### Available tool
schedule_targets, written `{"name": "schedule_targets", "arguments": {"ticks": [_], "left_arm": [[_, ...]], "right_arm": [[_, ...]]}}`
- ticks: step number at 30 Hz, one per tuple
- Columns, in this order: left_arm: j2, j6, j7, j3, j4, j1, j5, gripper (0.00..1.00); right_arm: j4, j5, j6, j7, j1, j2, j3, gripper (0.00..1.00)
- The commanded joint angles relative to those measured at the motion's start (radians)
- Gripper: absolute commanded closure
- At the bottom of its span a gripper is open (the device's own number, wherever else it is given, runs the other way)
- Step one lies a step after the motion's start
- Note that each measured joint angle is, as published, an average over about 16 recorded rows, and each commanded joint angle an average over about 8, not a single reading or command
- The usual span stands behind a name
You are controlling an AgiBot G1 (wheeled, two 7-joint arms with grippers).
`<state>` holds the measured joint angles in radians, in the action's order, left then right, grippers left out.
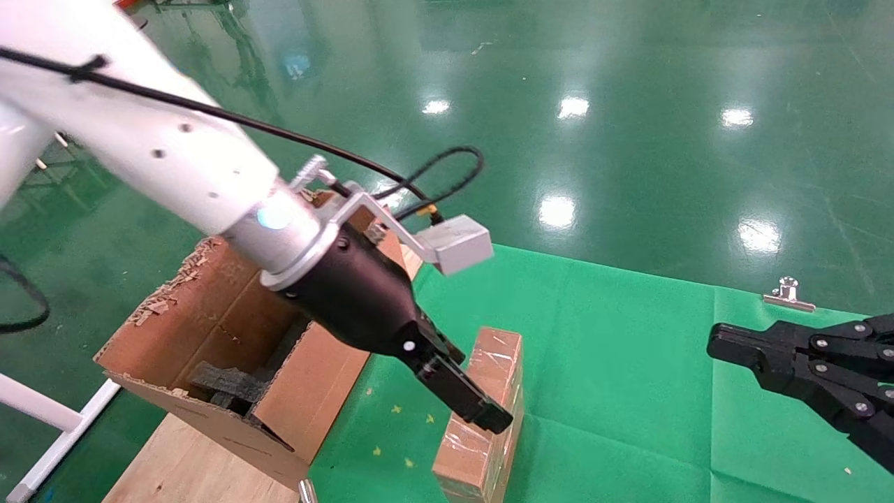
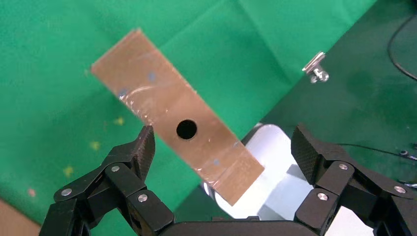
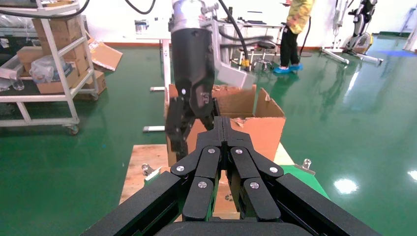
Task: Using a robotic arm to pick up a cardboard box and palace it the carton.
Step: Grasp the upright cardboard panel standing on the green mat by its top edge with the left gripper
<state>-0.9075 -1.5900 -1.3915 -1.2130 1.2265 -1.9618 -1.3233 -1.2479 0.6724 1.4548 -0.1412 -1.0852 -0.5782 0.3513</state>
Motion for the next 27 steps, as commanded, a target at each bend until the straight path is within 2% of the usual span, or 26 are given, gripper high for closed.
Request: {"name": "schedule_targets", "arguments": {"ticks": [1,6,11,19,27], "left_arm": [[-0.023,0.0,-0.041,-0.043,-0.003,-0.025,-0.011,0.0],[-0.126,0.002,-0.174,-0.163,-0.053,-0.097,-0.02,0.0],[-0.203,0.005,-0.242,-0.253,-0.124,-0.135,0.001,0.0],[-0.281,0.01,-0.267,-0.355,-0.233,-0.153,0.041,0.0],[-0.334,0.017,-0.242,-0.418,-0.308,-0.147,0.073,0.0]], "right_arm": [[0.0,0.0,0.0,0.0,0.0,0.0,0.0,1.0],[0.0,0.0,0.0,0.0,0.0,0.0,0.0,1.0],[0.0,0.0,0.0,0.0,0.0,0.0,0.0,1.0],[0.0,0.0,0.0,0.0,0.0,0.0,0.0,1.0],[0.0,0.0,0.0,0.0,0.0,0.0,0.0,1.0]]}}
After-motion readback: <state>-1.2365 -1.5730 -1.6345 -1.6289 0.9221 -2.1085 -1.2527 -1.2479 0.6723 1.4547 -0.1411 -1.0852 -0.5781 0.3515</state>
